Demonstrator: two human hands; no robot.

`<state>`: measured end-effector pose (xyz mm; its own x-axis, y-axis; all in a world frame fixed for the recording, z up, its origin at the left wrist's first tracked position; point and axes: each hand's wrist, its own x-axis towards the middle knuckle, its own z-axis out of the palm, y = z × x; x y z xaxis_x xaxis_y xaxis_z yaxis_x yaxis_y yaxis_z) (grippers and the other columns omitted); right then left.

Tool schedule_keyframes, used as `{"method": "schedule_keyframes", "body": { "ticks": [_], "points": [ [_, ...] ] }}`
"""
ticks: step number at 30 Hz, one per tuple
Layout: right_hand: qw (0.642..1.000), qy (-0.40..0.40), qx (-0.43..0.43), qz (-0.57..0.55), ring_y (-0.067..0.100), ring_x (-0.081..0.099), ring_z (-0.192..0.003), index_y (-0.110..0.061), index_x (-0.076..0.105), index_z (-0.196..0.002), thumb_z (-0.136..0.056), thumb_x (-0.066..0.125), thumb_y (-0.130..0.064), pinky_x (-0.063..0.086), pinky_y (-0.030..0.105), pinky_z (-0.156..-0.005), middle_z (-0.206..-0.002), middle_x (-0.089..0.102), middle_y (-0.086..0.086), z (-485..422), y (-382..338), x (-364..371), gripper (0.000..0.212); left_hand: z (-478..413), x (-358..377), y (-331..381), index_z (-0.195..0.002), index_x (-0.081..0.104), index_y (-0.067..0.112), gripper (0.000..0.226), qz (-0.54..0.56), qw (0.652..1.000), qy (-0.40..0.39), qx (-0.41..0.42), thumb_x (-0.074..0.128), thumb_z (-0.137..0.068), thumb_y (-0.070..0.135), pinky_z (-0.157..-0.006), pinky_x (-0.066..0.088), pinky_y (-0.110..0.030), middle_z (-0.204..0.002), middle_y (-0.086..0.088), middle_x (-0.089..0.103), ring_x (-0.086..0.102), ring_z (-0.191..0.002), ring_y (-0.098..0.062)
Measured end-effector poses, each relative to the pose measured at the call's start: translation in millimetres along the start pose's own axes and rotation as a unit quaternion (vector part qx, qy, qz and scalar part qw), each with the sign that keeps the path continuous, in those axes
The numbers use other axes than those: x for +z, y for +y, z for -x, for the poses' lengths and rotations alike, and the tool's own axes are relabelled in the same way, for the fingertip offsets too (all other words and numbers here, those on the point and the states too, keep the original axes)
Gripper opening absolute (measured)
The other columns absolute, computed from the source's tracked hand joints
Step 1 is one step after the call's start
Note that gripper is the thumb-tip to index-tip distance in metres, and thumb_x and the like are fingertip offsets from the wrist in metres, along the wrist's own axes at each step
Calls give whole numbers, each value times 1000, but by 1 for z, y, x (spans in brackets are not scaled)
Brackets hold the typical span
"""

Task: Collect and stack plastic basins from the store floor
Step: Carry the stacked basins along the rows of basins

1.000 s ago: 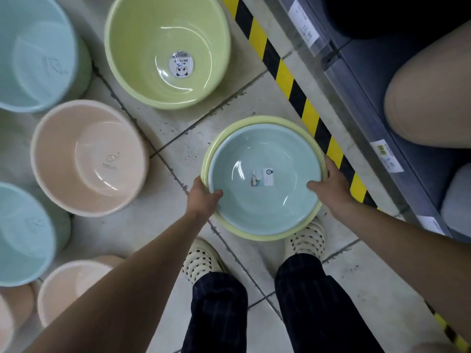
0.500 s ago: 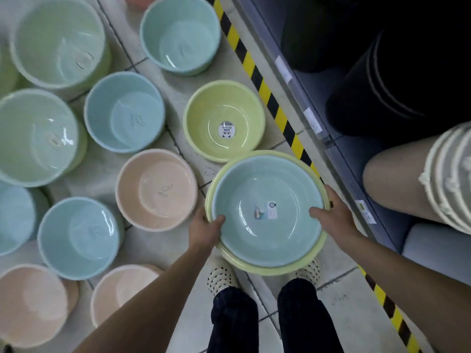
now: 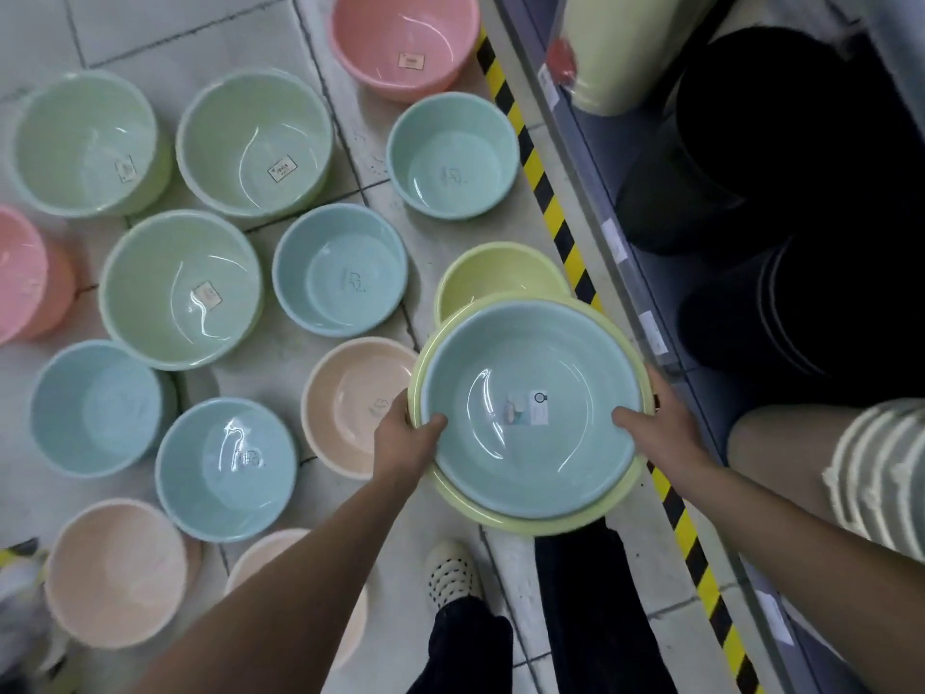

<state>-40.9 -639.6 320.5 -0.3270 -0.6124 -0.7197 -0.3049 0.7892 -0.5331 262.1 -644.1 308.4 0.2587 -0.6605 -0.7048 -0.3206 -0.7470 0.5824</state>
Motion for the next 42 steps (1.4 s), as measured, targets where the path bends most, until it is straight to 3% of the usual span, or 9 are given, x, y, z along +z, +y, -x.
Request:
{"method": "schedule_keyframes", "body": {
  "ticks": [6,10,15,21,28,34,36,39,42],
  "points": [
    [999,-30,-7,36,20,65,-98,-36,47,-144,-83,66,-8,51,29,-71,-107,66,-7,-54,-52,6,70,-40,7,32,-135,59,18,50,27,999,24,-36,69,-86,13,-85,51,-32,-108,0,68,66,-98,-23],
    [997,-38,-4,73,26,65,-104,-39,47,-142,-76,67,-18,57,45,-90,-116,68,-1,-103,-72,11,72,-76,21,45,-129,62,16,45,44,997,41,-50,68,-86,9,-78,48,-29,-101,1,67,65,-90,-21],
    [995,-36,0,93,25,65,-101,-30,51,-140,-82,68,-7,55,39,-85,-113,69,1,-164,-69,28,64,-136,47,42,-123,65,16,41,41,996,53,-54,69,-83,8,-81,49,-31,-103,-2,69,65,-94,-25],
    [994,-14,21,111,32,64,-100,-18,59,-119,-83,70,-9,56,45,-87,-108,67,9,-228,-52,57,38,-191,69,29,-101,64,21,27,38,996,64,-51,70,-80,5,-79,55,-34,-83,3,66,67,-87,-28],
    [995,-25,5,97,26,63,-97,-28,57,-110,-81,70,-9,56,44,-87,-94,63,-9,-286,-28,86,37,-243,92,2,-113,69,13,34,21,996,83,-20,71,-80,7,-69,50,-24,-93,-2,68,64,-83,-21],
    [997,-2,42,58,31,65,-97,-23,63,-108,-76,70,-11,59,57,-85,-97,66,-2,-318,-8,100,35,-274,114,-14,-114,68,10,34,33,995,78,-45,70,-80,8,-79,56,-33,-98,-6,71,67,-86,-24],
    [998,6,45,53,31,65,-97,-21,64,-110,-76,70,-9,59,56,-85,-97,66,-2,-324,-2,103,36,-280,123,-19,-111,69,7,32,34,995,81,-47,70,-79,5,-74,57,-31,-95,-7,71,65,-80,-22],
    [997,20,53,51,32,65,-99,-23,65,-114,-77,70,-7,59,52,-87,-104,67,3,-331,7,106,41,-282,134,-27,-115,67,10,34,41,994,82,-54,68,-82,3,-59,47,-15,-94,-2,67,62,-79,-18],
    [997,28,54,42,32,65,-102,-24,66,-117,-76,68,-6,58,50,-88,-107,68,3,-337,18,107,45,-282,150,-39,-127,62,15,45,60,993,79,-61,65,-84,3,-69,47,-22,-98,3,65,62,-88,-20]
  ]
}}
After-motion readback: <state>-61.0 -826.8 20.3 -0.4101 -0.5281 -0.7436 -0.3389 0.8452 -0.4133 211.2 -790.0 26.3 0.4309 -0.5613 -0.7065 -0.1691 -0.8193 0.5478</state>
